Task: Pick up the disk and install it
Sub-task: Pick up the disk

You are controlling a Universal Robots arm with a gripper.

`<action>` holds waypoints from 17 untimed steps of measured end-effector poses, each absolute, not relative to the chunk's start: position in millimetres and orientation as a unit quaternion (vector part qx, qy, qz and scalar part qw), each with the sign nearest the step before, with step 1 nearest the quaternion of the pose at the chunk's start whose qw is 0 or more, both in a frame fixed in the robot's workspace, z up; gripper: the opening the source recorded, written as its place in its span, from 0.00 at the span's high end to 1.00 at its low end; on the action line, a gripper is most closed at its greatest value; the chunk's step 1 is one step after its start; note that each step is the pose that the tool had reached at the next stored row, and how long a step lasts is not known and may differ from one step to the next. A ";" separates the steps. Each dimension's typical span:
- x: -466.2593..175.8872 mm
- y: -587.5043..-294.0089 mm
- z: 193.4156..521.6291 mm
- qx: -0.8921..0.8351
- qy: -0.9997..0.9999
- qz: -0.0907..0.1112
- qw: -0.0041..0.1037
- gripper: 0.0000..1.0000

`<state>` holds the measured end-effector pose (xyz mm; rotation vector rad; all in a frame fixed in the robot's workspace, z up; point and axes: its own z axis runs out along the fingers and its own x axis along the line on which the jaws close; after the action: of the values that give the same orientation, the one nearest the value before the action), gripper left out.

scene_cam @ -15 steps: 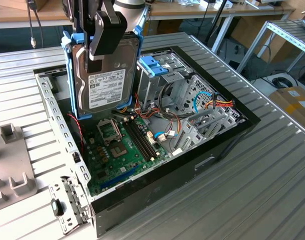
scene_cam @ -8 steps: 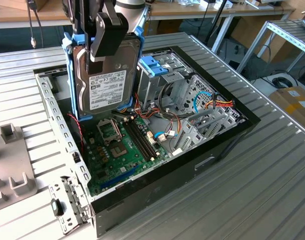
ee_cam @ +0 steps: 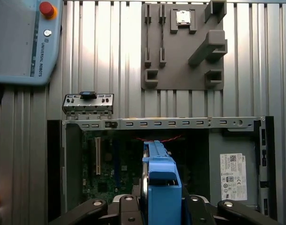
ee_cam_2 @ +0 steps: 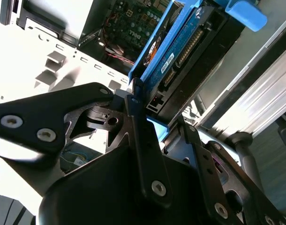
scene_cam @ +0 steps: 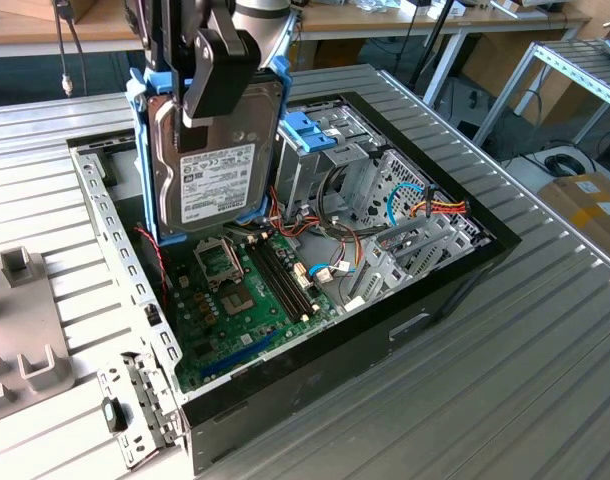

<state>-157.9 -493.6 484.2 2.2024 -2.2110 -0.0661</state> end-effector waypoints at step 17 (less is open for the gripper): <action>-157.9 -514.3 484.0 0.706 -0.708 -0.021 0.010 0.63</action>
<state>-157.9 -514.3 484.0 2.2025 -2.2111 -0.0661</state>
